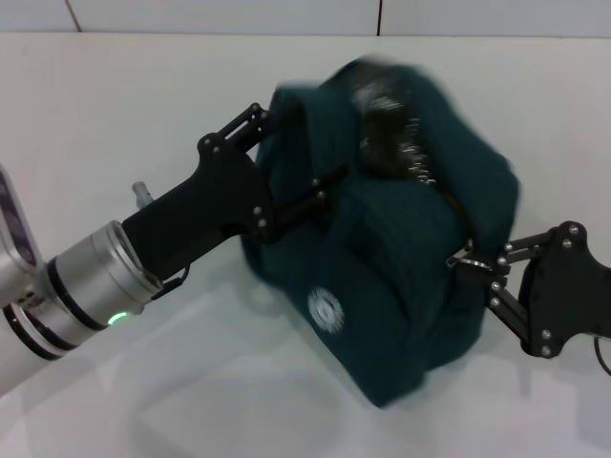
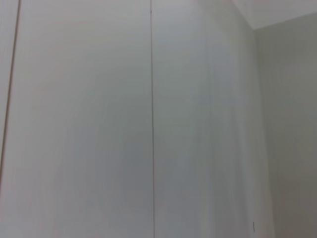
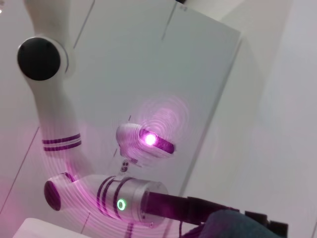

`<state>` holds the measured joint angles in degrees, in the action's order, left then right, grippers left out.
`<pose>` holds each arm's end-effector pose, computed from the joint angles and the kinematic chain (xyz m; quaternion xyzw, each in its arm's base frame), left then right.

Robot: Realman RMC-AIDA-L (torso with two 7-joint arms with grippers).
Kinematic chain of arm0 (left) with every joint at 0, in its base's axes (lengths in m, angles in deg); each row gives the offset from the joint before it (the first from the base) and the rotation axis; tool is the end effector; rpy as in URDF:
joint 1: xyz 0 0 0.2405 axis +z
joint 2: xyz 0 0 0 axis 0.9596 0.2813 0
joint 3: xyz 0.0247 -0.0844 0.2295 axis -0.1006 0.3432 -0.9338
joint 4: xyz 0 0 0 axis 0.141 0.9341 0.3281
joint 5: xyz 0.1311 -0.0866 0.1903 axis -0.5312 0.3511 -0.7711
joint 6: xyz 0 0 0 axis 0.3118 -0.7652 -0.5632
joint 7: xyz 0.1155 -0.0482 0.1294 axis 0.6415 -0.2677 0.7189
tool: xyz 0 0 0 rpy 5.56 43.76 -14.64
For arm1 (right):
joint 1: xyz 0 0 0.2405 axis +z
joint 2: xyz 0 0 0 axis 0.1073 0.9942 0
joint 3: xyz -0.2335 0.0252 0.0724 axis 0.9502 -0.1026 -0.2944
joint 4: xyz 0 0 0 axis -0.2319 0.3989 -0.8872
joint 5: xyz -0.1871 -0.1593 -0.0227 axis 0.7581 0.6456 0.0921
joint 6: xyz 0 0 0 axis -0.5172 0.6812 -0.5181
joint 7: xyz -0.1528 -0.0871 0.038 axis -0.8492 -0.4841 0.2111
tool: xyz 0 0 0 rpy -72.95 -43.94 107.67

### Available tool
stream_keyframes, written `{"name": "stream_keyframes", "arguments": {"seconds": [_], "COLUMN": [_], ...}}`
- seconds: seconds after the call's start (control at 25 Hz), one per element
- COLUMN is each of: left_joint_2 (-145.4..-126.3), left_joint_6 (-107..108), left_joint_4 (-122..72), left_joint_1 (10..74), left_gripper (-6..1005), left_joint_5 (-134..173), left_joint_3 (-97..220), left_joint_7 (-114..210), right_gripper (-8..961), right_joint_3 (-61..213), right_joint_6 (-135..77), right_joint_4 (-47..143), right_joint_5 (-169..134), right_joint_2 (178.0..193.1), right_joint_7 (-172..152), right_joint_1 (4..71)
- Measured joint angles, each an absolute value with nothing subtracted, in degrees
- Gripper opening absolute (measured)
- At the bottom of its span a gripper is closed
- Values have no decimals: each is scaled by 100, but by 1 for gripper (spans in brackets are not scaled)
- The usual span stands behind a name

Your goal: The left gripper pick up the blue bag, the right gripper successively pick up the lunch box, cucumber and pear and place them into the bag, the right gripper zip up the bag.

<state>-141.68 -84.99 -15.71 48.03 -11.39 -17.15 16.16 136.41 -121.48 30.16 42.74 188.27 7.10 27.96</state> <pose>-0.2230 0.3142 -0.0780 -0.8364 -0.0674 -0.4780 0.2596 0.2481 0.2877 -0.0450 -0.8853 -0.1562 0.3824 0.2134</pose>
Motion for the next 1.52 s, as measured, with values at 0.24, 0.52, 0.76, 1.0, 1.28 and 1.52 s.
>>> {"name": "stream_keyframes", "arguments": {"seconds": [0.24,0.52,0.76,1.0,1.28,1.52], "left_joint_2": [-14166,-14168,-14172,-14172,-14171,-14126], "left_joint_6": [-8156,-8154,-7937,-7973,-7832,-7864], "left_joint_4": [-1575,-1431,-1529,-1246,-1242,-1229], "left_joint_1": [4617,4617,4501,4453,4245,4226], "left_gripper": [800,874,872,871,871,870], "left_joint_5": [-1178,-1124,-922,-715,-330,49], "left_joint_3": [-1742,-1849,-1888,-2164,-2197,-2177], "left_joint_7": [1151,1324,1479,1614,1746,1255], "right_gripper": [7,7,8,8,8,8], "right_joint_3": [13765,13742,13674,13708,14026,14365], "right_joint_6": [-12148,-12715,-12412,-12465,-12436,-12305], "right_joint_4": [3038,2986,3014,3210,3788,3876], "right_joint_5": [4254,4060,3824,3273,3134,3133], "right_joint_2": [18847,18844,18830,18842,18876,18903], "right_joint_7": [490,226,206,-284,-869,-1104], "right_joint_1": [2918,2769,2732,2686,2868,2981]}}
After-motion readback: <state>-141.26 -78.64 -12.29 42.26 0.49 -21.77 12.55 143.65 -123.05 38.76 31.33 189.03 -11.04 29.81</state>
